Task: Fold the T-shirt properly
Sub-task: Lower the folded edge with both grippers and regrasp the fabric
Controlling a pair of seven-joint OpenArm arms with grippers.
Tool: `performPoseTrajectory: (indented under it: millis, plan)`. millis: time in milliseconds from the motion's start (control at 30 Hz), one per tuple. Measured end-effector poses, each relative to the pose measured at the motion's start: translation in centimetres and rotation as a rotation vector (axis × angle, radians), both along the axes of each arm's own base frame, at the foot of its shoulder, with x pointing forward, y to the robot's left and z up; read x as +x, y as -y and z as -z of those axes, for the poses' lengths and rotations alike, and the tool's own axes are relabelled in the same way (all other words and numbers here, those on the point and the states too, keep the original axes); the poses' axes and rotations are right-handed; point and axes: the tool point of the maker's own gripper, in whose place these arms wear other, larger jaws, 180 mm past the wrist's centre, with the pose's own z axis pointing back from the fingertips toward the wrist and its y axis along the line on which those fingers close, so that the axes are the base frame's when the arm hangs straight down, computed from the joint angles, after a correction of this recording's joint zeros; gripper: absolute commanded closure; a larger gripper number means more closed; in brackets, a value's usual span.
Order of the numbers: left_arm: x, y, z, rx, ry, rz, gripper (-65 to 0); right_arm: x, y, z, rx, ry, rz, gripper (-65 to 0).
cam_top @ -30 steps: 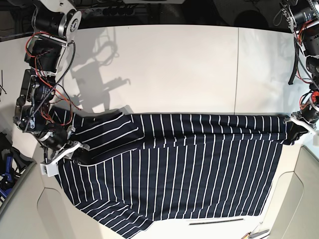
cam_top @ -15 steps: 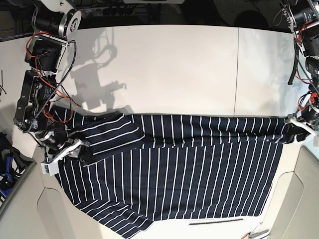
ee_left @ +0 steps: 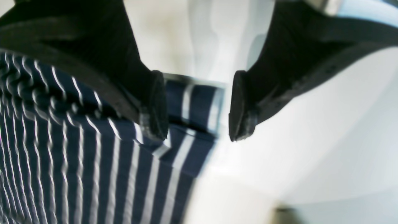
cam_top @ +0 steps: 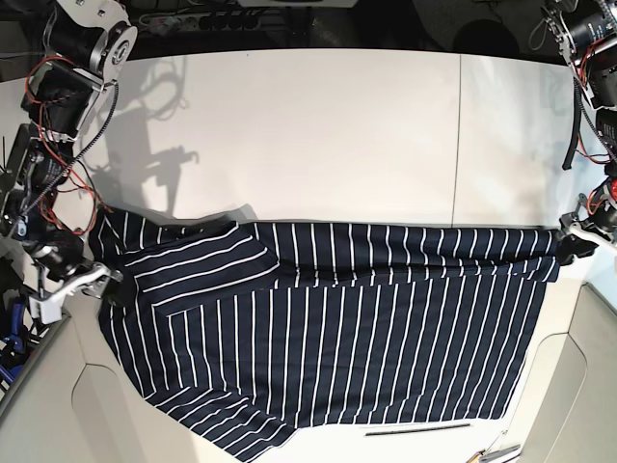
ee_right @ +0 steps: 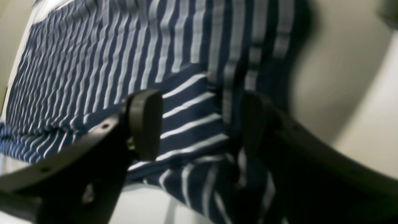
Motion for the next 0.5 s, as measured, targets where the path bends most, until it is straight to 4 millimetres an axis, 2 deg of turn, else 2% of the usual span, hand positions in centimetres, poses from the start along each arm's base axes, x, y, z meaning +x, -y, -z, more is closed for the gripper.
performPoseTrajectory:
  millis: [100,200,300,433,500]
  plan:
    - [-0.3,-1.1,-0.2,-0.003,0.003,-0.052,-36.2,-1.0,2.1,0.2,0.036,0.004,0.077,-38.8]
    - [-0.3,-1.0,0.0,-0.008,0.000,-0.052,-42.6,-2.2,3.4,0.6,0.077,0.013,0.127,-38.8]
    - [-0.6,-1.0,0.9,-0.037,-0.012,-0.065,-43.5,-3.8,3.8,1.9,0.080,-0.019,0.140,-38.8]
    - [-1.8,-1.1,3.3,-0.088,-0.055,-0.102,-43.5,-5.7,4.1,3.6,0.080,-0.063,0.164,-38.9]
    - [-1.8,-1.0,3.5,-0.118,-0.033,-0.118,-43.5,-6.2,4.0,4.0,0.086,-0.068,0.168,-38.9]
